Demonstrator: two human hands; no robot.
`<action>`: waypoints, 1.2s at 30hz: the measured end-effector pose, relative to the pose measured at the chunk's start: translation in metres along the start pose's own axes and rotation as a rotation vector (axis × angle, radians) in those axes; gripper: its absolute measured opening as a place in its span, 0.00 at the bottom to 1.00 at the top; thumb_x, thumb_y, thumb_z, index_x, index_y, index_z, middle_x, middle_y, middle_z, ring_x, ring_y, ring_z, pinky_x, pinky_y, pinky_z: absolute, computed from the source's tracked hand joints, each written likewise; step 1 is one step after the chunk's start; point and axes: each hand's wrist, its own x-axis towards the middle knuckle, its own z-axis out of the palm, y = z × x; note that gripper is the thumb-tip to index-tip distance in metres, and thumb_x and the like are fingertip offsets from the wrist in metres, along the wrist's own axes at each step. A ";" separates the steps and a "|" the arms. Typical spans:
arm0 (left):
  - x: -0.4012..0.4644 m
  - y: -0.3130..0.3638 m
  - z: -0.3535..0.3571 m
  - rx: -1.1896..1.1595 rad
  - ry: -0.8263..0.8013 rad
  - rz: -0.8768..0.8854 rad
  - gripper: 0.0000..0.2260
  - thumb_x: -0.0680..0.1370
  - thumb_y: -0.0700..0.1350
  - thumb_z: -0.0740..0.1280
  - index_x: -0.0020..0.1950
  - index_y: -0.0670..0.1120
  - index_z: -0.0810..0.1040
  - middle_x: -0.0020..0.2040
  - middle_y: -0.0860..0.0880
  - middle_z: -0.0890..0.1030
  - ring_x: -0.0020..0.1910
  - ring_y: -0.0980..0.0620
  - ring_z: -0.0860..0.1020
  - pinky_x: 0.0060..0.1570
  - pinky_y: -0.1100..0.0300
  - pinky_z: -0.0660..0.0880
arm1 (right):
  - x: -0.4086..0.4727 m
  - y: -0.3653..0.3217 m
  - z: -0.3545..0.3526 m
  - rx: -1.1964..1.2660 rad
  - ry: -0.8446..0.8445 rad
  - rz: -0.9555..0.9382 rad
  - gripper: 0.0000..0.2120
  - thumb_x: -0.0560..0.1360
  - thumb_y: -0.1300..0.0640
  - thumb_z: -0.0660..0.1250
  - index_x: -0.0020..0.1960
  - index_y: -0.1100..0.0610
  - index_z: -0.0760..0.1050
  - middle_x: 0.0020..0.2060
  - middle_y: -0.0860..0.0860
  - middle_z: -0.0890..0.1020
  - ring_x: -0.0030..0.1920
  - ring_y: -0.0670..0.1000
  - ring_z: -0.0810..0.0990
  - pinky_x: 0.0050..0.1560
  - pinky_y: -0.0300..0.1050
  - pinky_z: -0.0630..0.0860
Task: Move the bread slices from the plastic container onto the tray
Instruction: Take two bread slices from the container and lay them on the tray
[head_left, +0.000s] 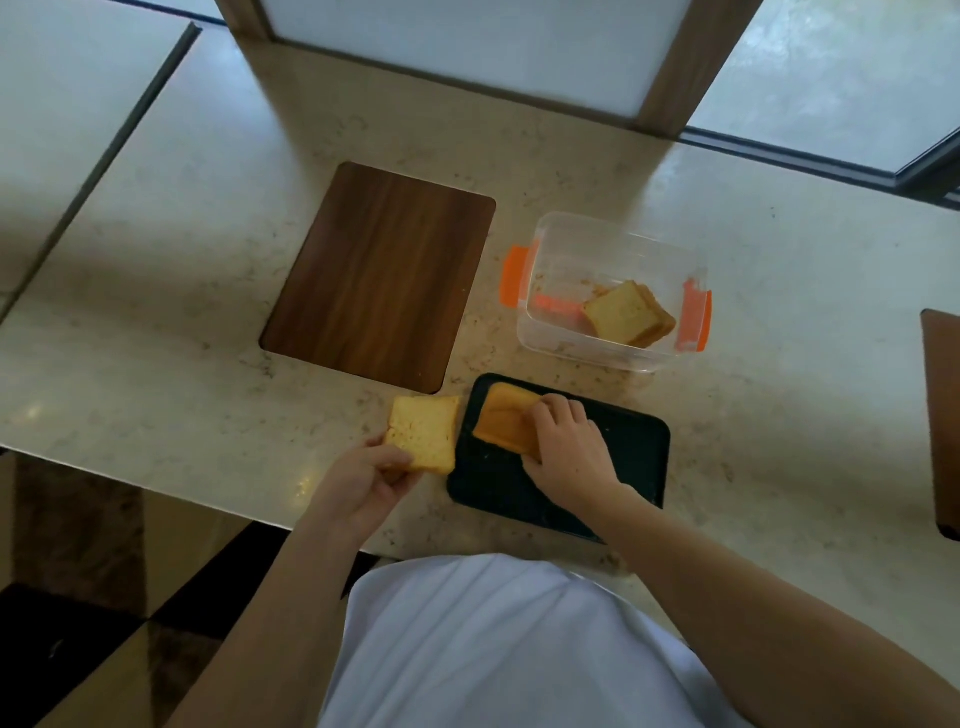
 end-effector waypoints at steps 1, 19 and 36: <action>0.001 0.000 0.001 0.003 0.001 -0.003 0.28 0.65 0.30 0.70 0.65 0.40 0.74 0.60 0.38 0.79 0.49 0.43 0.84 0.39 0.53 0.82 | 0.001 0.000 -0.001 0.003 -0.001 0.014 0.25 0.75 0.50 0.69 0.68 0.55 0.68 0.69 0.56 0.71 0.65 0.60 0.70 0.59 0.56 0.74; 0.011 0.002 0.016 0.006 -0.011 -0.021 0.20 0.74 0.26 0.63 0.64 0.40 0.72 0.60 0.37 0.78 0.50 0.42 0.83 0.37 0.54 0.82 | 0.023 -0.010 0.000 -0.039 -0.047 0.028 0.24 0.73 0.52 0.71 0.65 0.57 0.70 0.65 0.57 0.74 0.62 0.62 0.73 0.51 0.56 0.79; -0.015 0.006 0.066 0.289 -0.217 0.022 0.25 0.73 0.26 0.67 0.67 0.41 0.70 0.62 0.37 0.76 0.54 0.41 0.80 0.40 0.55 0.81 | -0.013 -0.005 -0.033 1.366 -0.308 0.675 0.17 0.78 0.42 0.68 0.59 0.54 0.80 0.50 0.53 0.88 0.49 0.51 0.87 0.43 0.44 0.81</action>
